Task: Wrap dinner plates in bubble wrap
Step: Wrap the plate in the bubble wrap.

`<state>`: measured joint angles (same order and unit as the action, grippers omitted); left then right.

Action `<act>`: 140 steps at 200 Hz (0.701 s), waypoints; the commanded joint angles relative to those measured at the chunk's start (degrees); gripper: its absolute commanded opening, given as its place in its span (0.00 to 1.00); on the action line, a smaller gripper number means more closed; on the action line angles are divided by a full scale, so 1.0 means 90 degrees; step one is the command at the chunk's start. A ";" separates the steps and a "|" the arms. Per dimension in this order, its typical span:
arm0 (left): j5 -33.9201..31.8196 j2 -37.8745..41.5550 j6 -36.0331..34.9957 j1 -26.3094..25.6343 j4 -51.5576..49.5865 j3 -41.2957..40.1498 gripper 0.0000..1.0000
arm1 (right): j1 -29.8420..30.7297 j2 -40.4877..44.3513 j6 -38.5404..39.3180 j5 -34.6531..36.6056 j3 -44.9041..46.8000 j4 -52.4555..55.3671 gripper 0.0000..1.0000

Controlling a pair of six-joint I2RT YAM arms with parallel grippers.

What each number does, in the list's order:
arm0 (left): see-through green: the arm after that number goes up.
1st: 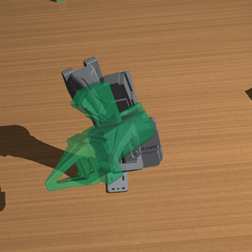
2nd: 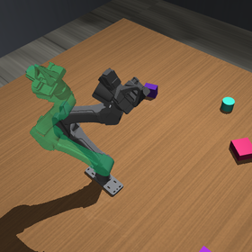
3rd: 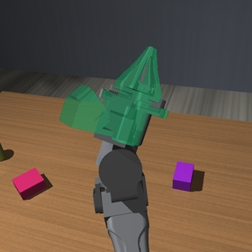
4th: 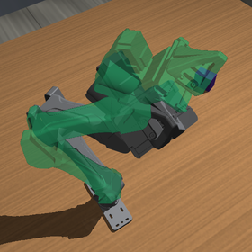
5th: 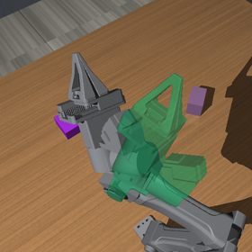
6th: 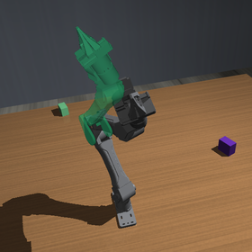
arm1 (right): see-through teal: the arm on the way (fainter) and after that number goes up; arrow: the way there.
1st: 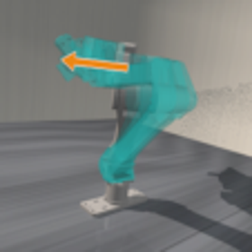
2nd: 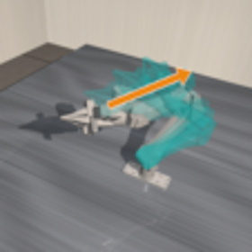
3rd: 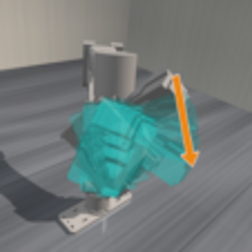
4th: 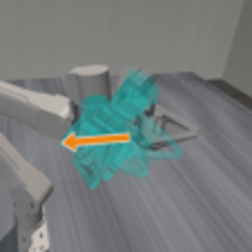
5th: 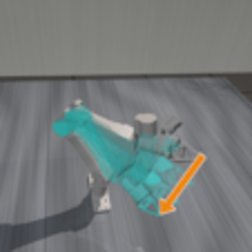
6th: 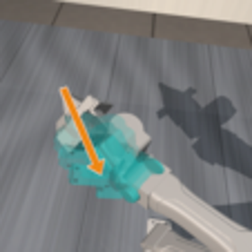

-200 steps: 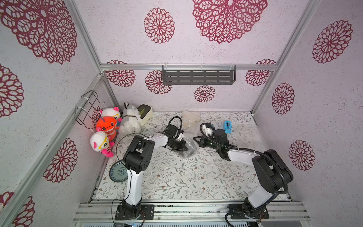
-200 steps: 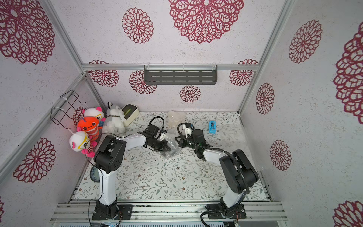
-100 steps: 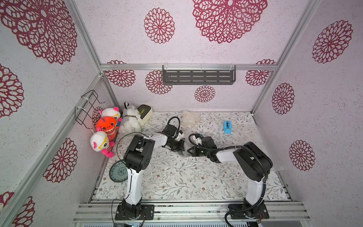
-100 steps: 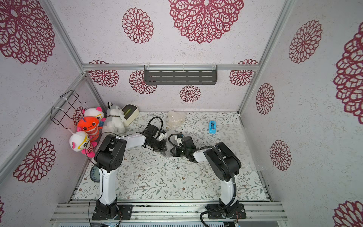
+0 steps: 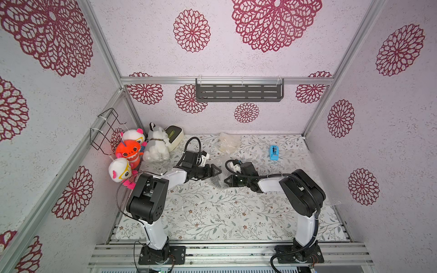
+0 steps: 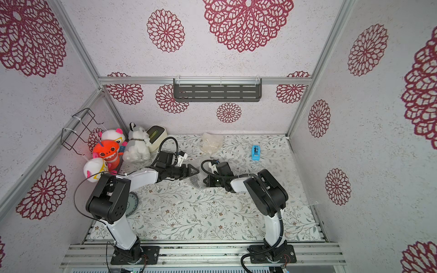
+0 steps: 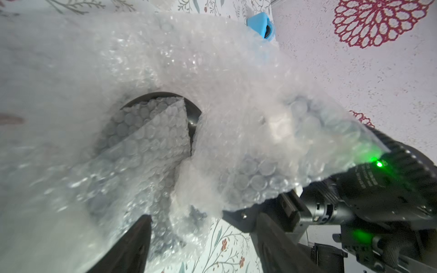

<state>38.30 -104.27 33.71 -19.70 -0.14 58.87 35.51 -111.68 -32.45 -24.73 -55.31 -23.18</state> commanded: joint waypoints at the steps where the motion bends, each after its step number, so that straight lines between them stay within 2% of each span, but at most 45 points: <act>1: -0.0831 -0.0319 0.0205 -0.0333 -0.0060 0.0377 0.72 | 0.0116 -0.0179 0.0052 -0.0240 0.0230 0.0309 0.00; 19: -0.1139 -0.0602 0.0330 -0.0398 -0.0263 0.0580 0.64 | 0.0124 -0.0070 0.0055 -0.0594 0.0361 -0.0142 0.01; 31: -0.1669 -0.0717 0.0231 -0.0466 -0.0827 0.0759 0.56 | 0.0127 0.0069 0.0060 -0.0953 0.0514 -0.0603 0.07; 39: -0.1797 -0.0816 0.0153 -0.0477 -0.1117 0.0810 0.47 | 0.0119 0.0248 0.0151 -0.1035 0.0595 -0.0728 0.12; 56: -0.1706 -0.1067 0.0171 -0.0450 -0.1227 0.0659 0.24 | 0.0029 0.0662 0.0594 -0.0868 0.0629 -0.0402 0.31; 72: -0.1695 -0.1158 0.0158 -0.0438 -0.1260 0.0472 0.09 | -0.0222 0.0990 0.1037 -0.0835 0.0595 0.0015 0.47; 101: -0.1546 -0.1212 0.0093 -0.0399 -0.1201 0.0319 0.02 | -0.0988 0.1154 0.1642 -0.0891 0.0424 0.0560 0.63; 120: -0.1390 -0.1242 0.0046 -0.0399 -0.1075 0.0272 0.01 | -0.1334 0.0684 0.2283 -0.1151 -0.0185 0.1111 0.63; 140: -0.1221 -0.1247 -0.0034 -0.0392 -0.0950 0.0227 0.03 | -0.1338 -0.0132 0.3475 -0.1978 -0.1314 0.2146 0.63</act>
<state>26.94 -113.54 34.87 -23.44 -5.82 63.00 23.46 -106.30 -15.14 -34.13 -57.56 -15.22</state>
